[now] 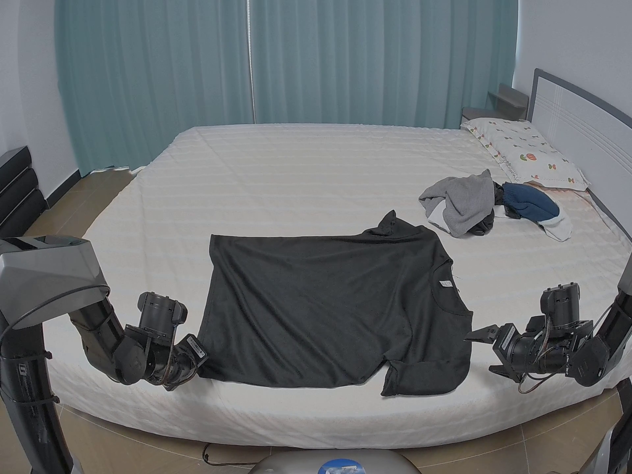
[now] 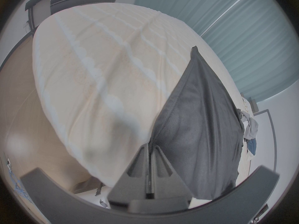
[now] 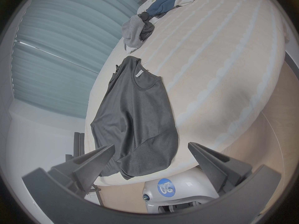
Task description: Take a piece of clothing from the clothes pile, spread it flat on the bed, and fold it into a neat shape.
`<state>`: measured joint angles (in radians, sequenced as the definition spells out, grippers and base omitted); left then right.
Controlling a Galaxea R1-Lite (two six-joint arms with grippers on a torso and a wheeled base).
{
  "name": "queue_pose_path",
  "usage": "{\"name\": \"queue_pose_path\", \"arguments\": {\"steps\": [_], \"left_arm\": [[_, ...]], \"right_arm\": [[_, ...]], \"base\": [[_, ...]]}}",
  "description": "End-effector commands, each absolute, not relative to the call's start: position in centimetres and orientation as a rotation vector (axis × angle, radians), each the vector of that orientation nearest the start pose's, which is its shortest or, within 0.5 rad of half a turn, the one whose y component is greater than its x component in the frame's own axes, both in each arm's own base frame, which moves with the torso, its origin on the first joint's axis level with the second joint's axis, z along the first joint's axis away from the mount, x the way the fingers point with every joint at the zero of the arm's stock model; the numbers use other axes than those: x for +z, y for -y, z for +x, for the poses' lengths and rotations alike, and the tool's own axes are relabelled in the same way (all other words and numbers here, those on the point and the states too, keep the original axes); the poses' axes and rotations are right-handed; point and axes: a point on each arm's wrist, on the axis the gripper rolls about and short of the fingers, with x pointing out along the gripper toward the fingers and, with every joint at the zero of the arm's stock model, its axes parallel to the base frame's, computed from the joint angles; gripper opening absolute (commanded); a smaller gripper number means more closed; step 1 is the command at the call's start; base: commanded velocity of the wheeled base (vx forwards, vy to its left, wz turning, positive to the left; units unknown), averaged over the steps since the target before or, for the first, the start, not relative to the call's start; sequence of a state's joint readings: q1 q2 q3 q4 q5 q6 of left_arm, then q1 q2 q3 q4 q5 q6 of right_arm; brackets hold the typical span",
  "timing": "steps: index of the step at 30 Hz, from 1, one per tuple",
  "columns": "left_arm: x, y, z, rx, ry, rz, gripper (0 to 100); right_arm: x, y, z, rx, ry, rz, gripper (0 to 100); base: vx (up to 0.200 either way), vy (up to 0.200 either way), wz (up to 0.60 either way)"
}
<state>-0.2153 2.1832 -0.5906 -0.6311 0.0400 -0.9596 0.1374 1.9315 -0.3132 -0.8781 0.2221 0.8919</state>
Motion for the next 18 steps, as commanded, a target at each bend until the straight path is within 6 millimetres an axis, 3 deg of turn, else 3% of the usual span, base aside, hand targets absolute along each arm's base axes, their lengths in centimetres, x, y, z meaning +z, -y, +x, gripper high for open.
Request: {"name": "queue_pose_path", "arguments": {"steps": [1,6,18], "left_arm": [[-0.4,5.8,28.1,0.301,-0.948,-0.729,0],[0.4,5.4,26.6,0.301,-0.975,-0.636,0],[0.1,4.0,26.0,0.358,-1.018,-0.547,0]], "right_arm": [[3.0,-3.9,24.1,-0.009,-0.866,0.843,100],[2.9,-3.8,23.9,-0.002,-0.875,0.817,100],[1.1,-3.8,24.5,-0.043,-0.927,0.807,100]], "base": [[0.0,0.0,0.0],[0.0,0.0,0.0],[0.0,0.0,0.0]]}}
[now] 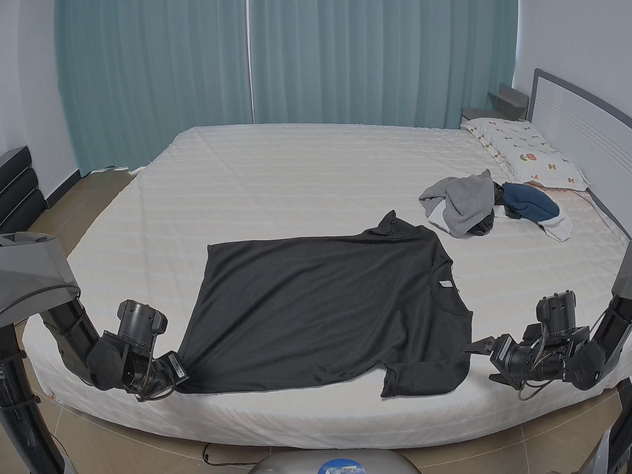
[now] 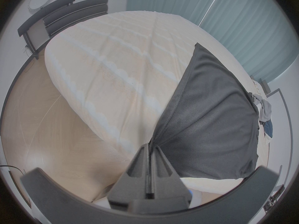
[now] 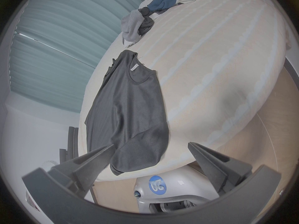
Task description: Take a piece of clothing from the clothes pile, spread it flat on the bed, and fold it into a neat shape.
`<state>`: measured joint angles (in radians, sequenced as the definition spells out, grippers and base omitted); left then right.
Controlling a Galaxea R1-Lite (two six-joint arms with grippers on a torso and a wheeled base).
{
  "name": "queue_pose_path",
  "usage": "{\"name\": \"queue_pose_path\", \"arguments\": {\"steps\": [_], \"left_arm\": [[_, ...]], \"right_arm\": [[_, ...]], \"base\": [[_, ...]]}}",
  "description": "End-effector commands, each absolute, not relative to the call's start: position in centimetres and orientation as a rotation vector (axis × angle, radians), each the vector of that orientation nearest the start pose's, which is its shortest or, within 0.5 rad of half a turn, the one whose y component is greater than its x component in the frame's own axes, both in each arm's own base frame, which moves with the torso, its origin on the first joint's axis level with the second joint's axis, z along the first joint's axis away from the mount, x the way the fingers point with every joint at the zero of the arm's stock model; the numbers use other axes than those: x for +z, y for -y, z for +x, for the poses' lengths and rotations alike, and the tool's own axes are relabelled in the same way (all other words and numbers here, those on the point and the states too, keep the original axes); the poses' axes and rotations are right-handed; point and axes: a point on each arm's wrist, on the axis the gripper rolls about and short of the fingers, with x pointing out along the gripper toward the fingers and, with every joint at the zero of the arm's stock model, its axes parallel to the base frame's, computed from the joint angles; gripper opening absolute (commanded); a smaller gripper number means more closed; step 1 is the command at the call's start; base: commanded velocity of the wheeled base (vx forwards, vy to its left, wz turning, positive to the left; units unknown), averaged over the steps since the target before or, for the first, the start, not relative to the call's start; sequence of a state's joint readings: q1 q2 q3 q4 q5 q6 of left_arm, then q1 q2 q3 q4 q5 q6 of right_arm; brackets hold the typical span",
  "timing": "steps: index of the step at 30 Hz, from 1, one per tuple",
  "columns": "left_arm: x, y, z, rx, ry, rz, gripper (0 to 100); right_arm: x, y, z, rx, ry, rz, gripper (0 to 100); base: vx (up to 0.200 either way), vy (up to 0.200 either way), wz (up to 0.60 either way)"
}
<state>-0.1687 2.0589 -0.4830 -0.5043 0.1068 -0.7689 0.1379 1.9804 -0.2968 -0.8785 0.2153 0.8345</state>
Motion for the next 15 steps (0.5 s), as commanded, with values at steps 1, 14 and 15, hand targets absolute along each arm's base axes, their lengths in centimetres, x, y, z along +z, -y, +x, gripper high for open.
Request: {"name": "queue_pose_path", "arguments": {"steps": [1,14,15], "left_arm": [[0.0,4.0,25.9,0.36,-1.023,-0.542,0],[0.5,3.0,26.2,0.401,-0.992,-0.528,0],[0.6,2.9,26.3,0.401,-0.985,-0.531,0]], "right_arm": [[0.9,-3.8,24.6,-0.051,-0.928,0.804,100],[-1.1,-4.1,27.7,-0.106,-0.912,0.791,100],[-1.4,-4.2,28.2,-0.109,-0.909,0.79,100]], "base": [[0.0,0.0,0.0],[0.0,0.0,0.0],[0.0,0.0,0.0]]}}
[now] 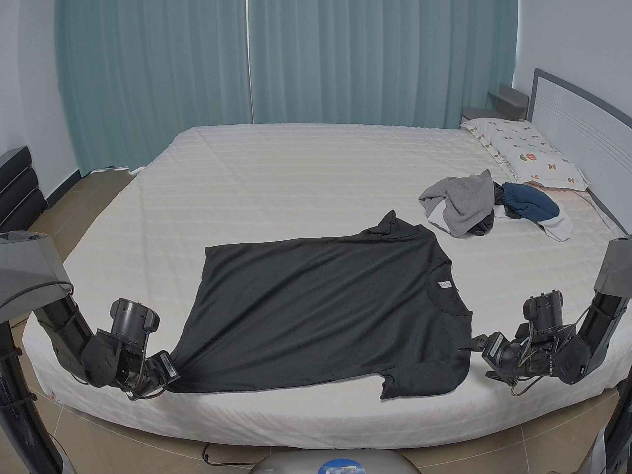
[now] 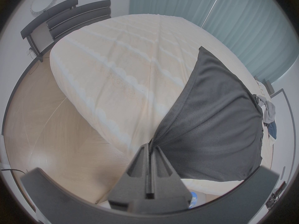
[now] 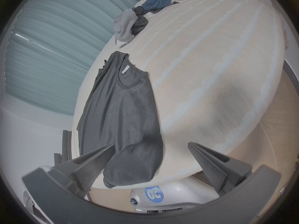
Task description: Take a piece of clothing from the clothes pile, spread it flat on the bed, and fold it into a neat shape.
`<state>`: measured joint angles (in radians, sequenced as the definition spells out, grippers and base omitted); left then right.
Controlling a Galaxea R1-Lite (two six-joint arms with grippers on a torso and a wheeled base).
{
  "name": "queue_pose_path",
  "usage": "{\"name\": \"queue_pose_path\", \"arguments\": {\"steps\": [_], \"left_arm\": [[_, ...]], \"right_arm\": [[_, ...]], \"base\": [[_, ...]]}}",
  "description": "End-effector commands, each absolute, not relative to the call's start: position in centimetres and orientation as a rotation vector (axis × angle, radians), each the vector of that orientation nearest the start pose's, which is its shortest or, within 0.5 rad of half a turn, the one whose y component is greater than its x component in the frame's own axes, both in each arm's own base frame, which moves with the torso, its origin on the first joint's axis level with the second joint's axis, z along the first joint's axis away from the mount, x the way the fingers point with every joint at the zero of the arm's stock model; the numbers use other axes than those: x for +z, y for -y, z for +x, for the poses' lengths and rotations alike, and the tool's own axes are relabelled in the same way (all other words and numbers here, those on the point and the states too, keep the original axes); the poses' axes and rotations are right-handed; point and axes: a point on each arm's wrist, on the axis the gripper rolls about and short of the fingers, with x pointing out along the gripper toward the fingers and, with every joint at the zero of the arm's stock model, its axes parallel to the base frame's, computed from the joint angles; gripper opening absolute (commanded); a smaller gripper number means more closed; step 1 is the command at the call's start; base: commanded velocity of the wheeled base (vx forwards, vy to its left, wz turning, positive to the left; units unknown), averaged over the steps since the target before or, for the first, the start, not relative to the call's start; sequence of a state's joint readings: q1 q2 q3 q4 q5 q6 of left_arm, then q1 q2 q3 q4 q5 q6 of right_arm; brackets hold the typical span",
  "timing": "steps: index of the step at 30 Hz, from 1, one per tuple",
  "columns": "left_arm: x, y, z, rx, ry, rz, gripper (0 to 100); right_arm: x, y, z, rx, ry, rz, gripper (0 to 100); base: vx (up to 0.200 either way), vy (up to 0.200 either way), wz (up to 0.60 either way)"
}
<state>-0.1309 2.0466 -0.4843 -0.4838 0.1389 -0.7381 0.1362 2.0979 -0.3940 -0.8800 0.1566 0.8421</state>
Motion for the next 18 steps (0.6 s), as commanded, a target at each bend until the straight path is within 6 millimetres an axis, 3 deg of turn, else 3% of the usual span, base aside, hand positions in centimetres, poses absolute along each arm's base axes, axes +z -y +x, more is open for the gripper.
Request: {"name": "queue_pose_path", "arguments": {"steps": [1,8,9,18], "left_arm": [[0.6,2.9,26.4,0.403,-0.982,-0.534,0],[0.7,2.7,26.6,0.391,-0.94,-0.547,0],[0.6,2.7,26.6,0.392,-0.941,-0.547,0],[0.8,2.7,26.7,0.382,-0.927,-0.557,0]], "right_arm": [[-1.4,-4.3,28.5,-0.108,-0.906,0.789,100],[-1.6,-4.5,30.4,-0.101,-0.888,0.79,100],[-1.8,-4.5,30.7,-0.105,-0.891,0.789,0],[-1.3,-3.9,33.5,-0.097,-0.817,0.809,0]], "base": [[0.0,0.0,0.0],[0.0,0.0,0.0],[0.0,0.0,0.0],[0.0,0.0,0.0]]}}
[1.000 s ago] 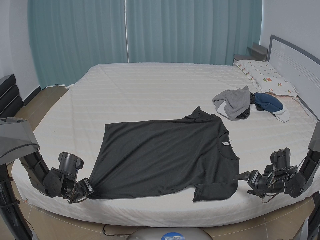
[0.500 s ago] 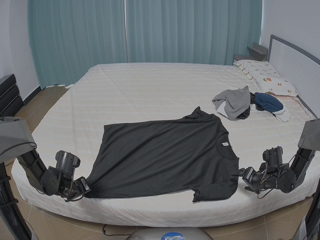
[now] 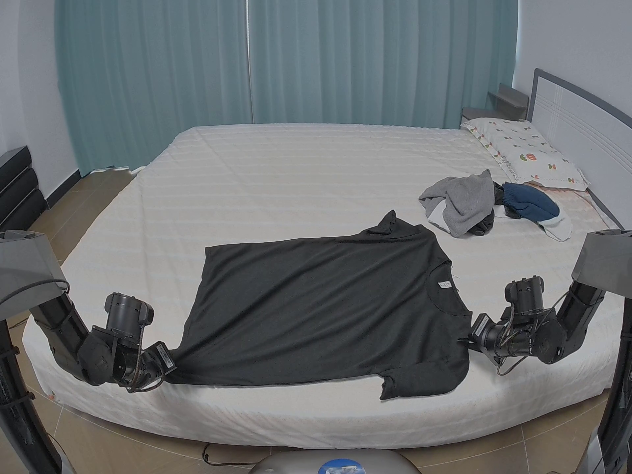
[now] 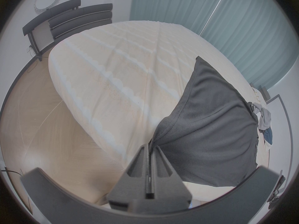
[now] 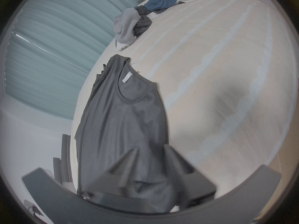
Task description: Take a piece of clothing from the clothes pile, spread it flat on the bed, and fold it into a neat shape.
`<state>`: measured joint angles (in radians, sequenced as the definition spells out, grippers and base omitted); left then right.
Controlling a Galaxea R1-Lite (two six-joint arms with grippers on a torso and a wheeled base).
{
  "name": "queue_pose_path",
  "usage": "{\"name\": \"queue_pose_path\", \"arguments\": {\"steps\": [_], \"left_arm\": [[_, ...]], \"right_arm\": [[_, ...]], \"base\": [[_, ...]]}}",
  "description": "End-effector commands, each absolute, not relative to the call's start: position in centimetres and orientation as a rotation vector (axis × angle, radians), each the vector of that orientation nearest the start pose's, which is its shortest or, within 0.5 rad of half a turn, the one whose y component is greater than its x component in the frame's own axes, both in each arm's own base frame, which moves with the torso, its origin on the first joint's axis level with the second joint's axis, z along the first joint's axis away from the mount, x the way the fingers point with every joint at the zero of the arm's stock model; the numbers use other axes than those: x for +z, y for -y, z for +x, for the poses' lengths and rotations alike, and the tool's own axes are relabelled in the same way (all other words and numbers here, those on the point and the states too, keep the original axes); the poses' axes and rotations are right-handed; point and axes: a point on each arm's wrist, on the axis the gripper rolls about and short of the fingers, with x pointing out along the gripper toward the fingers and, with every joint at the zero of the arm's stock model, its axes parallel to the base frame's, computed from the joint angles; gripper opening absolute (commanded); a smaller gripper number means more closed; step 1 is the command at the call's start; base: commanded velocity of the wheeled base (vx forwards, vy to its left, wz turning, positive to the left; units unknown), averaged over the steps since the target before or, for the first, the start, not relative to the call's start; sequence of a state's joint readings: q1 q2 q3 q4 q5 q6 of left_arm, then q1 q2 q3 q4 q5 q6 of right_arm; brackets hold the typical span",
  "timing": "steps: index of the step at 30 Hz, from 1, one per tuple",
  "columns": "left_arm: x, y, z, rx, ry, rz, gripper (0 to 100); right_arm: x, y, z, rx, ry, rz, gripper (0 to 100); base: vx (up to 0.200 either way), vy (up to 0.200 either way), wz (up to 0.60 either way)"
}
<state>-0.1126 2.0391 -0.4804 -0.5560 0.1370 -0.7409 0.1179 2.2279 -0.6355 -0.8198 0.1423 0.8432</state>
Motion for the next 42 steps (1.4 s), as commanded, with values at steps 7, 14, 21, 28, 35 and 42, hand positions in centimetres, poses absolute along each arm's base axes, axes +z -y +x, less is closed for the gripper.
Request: {"name": "queue_pose_path", "arguments": {"steps": [7,14,21,28,35,42], "left_arm": [[0.6,2.7,27.4,0.371,-0.87,-0.582,0],[0.2,2.3,28.1,0.378,-0.822,-0.599,0],[-0.8,2.2,28.6,0.38,-0.802,-0.604,0],[-1.7,2.0,29.1,0.385,-0.796,-0.609,0],[-1.9,2.0,29.1,0.382,-0.792,-0.609,0],[-1.8,2.0,29.1,0.388,-0.785,-0.624,0]], "right_arm": [[1.8,-4.1,35.9,-0.048,-0.738,0.82,0],[3.9,-4.4,39.5,-0.039,-0.717,0.824,0],[3.1,-5.1,43.2,-0.032,-0.719,0.825,0],[1.7,-5.4,45.1,-0.028,-0.712,0.826,0],[1.4,-5.6,46.2,-0.027,-0.691,0.865,100],[2.8,-5.0,45.2,-0.024,-0.67,0.88,100]], "base": [[0.0,0.0,0.0],[0.0,0.0,0.0],[0.0,0.0,0.0],[0.0,0.0,0.0],[0.0,0.0,0.0],[0.0,0.0,0.0]]}}
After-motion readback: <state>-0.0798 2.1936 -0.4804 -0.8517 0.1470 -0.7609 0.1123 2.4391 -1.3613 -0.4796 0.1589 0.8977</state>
